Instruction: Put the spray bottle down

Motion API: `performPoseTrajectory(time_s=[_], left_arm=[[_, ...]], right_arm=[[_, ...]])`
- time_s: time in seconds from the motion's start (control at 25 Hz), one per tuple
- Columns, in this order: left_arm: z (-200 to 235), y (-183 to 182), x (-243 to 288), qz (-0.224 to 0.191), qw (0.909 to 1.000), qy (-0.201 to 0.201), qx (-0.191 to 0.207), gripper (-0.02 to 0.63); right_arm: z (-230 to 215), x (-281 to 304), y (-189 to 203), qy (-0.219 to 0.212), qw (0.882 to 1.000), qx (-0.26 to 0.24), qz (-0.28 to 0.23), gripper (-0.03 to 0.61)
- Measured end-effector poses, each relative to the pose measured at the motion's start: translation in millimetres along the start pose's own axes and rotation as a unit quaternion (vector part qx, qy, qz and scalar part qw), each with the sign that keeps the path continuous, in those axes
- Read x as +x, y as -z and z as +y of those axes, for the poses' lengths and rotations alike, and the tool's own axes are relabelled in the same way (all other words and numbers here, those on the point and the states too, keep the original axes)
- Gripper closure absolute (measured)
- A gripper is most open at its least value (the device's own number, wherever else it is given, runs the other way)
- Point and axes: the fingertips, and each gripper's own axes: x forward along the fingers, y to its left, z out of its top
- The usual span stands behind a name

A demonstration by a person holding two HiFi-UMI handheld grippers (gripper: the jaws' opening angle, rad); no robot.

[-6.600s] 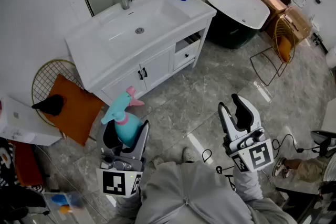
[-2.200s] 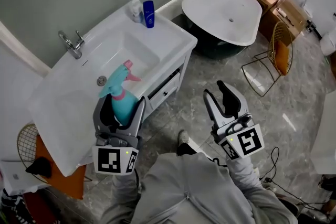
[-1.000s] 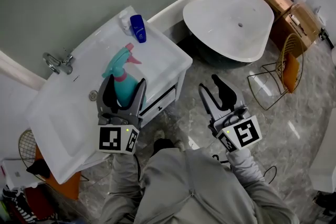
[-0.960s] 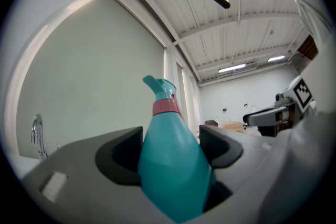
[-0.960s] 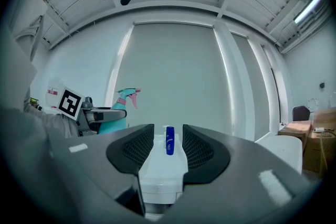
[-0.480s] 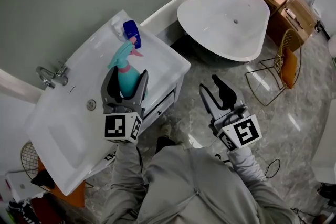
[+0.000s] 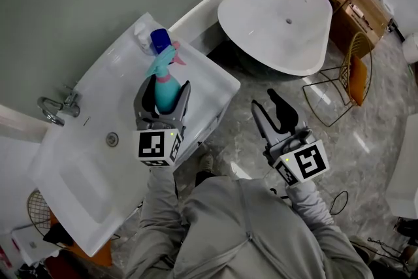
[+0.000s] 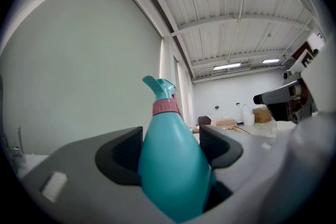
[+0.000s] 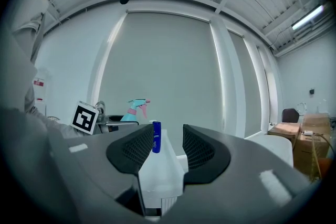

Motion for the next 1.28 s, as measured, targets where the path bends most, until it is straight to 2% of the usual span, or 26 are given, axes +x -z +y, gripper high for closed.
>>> performPoseTrajectory(time_s=[0.2, 0.72, 1.28], left_arm=[[13.0, 20.9, 20.8, 0.003, 0.9997, 0.018, -0.018, 0.224], [16.7, 69.3, 68.8, 0.027, 0.9978, 0.056, -0.024, 0.224], [7.7, 93.0, 112.5, 0.019, 0.9951, 0.093, -0.027, 0.224]], right_arm=[[-2.1, 12.7, 3.5, 0.016, 1.000, -0.007, 0.009, 0.417], [-8.0, 25.8, 11.4, 0.049, 0.997, -0.027, 0.045, 0.417], [-20.5, 28.3, 19.4, 0.088, 0.993, -0.038, 0.072, 0.417]])
